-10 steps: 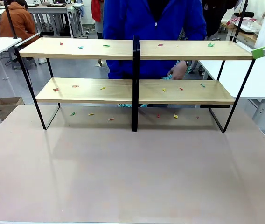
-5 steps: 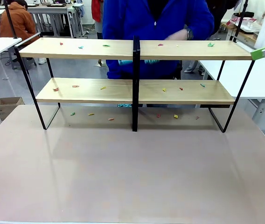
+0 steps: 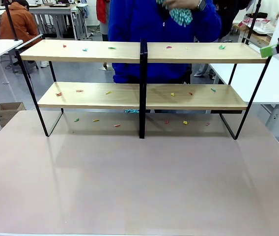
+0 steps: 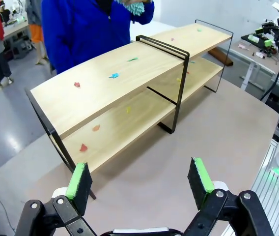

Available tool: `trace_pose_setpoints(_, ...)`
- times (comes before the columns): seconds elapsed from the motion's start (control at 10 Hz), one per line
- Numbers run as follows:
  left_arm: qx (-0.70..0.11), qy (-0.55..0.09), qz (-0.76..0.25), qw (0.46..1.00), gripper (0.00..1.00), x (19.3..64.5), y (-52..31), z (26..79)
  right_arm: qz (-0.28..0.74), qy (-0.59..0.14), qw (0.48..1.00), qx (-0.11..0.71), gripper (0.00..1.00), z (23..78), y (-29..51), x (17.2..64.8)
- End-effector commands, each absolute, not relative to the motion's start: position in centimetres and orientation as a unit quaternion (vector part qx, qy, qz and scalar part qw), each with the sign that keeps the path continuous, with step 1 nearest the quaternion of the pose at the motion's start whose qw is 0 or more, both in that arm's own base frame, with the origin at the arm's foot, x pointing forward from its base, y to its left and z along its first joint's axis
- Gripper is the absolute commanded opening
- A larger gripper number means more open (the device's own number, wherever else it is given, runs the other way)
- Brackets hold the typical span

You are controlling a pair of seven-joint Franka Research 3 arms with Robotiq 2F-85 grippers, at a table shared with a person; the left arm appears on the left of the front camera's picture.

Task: Clean the shelves.
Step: Pick up the Duster when the human hands it over.

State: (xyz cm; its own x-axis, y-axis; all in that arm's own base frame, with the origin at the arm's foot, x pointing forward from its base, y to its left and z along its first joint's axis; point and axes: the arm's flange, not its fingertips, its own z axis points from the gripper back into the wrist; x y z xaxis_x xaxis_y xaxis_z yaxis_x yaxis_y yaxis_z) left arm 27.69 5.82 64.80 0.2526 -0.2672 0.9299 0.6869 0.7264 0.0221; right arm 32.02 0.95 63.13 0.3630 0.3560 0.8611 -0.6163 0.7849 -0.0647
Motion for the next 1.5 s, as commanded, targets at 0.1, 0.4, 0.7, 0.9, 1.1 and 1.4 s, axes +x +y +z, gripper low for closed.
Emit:
trace_pose_setpoints(0.1, -0.199, -0.528, -0.31, 0.765, 1.0, 27.7, 5.9, 64.9, 0.228, -0.495, 0.826, 0.144, 1.0, 63.9, 2.1, 32.1)
trace_pose_setpoints(0.4, -0.199, -0.528, -0.31, 0.765, 1.0, 27.7, 5.9, 64.9, 0.206, -0.487, 0.834, 0.155, 1.0, 63.9, 1.9, 31.8)
trace_pose_setpoints(0.7, -0.199, -0.528, -0.31, 0.765, 1.0, 27.7, 5.9, 64.9, 0.2, -0.484, 0.839, 0.149, 1.0, 63.9, 1.6, 31.2)
trace_pose_setpoints(0.9, -0.199, -0.528, -0.31, 0.765, 1.0, 27.7, 5.9, 64.9, 0.212, -0.487, 0.834, 0.148, 1.0, 64.0, 1.4, 31.7)
trace_pose_setpoints(1.1, -0.199, -0.528, -0.31, 0.765, 1.0, 27.7, 5.9, 64.9, 0.212, -0.487, 0.834, 0.148, 1.0, 64.0, 1.4, 31.7)
trace_pose_setpoints(1.4, -0.199, -0.528, -0.31, 0.765, 1.0, 27.7, 5.9, 64.9, 0.212, -0.487, 0.834, 0.148, 1.0, 64.0, 1.4, 31.7)
